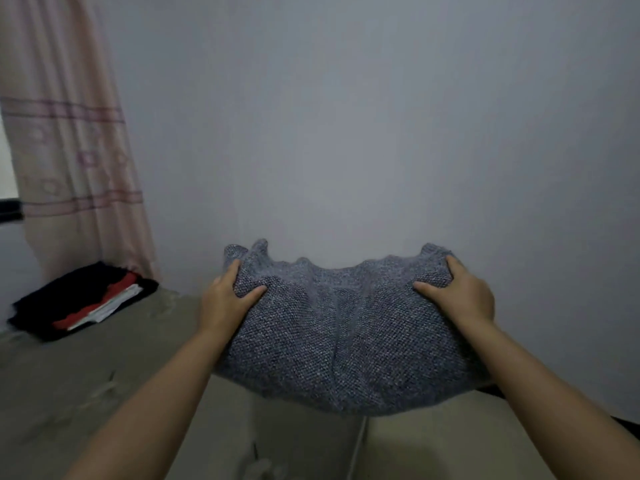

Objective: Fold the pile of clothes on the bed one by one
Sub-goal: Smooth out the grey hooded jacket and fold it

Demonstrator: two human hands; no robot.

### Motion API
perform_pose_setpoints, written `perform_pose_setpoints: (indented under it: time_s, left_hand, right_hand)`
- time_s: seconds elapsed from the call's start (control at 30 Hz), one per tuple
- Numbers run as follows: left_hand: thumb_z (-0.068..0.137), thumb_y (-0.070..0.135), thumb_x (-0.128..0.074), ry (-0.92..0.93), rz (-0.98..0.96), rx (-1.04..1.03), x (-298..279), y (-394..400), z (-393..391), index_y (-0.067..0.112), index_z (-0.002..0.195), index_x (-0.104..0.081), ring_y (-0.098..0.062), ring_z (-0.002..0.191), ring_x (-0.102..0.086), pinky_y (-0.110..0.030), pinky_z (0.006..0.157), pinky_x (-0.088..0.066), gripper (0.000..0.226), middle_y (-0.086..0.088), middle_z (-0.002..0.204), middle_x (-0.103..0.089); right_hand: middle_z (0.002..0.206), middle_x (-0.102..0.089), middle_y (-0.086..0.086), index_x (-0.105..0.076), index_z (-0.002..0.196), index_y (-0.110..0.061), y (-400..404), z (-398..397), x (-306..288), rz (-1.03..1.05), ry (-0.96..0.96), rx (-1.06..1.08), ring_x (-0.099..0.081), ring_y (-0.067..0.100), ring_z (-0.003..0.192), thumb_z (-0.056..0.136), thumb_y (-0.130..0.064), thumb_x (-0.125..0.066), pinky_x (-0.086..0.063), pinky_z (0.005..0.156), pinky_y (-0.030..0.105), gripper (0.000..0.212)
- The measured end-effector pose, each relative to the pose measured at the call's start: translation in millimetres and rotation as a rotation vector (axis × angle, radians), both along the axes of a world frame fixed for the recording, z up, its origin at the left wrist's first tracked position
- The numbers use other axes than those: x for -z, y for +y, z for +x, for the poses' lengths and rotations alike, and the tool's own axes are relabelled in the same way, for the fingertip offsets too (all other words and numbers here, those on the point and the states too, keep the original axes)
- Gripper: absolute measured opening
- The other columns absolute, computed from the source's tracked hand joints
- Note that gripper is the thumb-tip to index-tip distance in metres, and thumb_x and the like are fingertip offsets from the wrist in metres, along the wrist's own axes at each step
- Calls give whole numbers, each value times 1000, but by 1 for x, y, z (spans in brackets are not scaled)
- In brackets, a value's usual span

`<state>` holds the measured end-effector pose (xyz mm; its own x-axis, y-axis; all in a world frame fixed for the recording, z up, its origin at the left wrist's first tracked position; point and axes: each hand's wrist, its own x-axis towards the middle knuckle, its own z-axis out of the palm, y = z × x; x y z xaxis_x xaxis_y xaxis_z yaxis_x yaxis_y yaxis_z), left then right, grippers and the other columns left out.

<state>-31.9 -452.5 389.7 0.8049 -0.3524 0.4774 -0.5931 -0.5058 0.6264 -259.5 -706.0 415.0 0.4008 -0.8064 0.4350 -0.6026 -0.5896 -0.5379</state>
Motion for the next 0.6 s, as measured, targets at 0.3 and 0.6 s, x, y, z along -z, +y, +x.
perform_pose_setpoints:
  time_s: [0.3,0.6]
  left_hand:
    - [76,40,-70,-182,-49,117,-59,-194,-40,12,136,-44,-37,101,-58,-39,79,-46,71,-23,113,-61]
    - [75,39,-71,-259,-67,148,-81,-339,19,12,133,-47,-35,93,-58,-36,75,-45,68,-22,102,-63]
  right_hand:
    - [134,-51,13,-36,140,-13,-155,-84,-48,-51,-174,86,-52,31,117,69,-48,-73,-43,94,36,88]
    - [136,-49,13,-33,141,-13,-295,-27,-57,-58,-200,69,-51,30,119,69,-46,-74,-43,95,36,90]
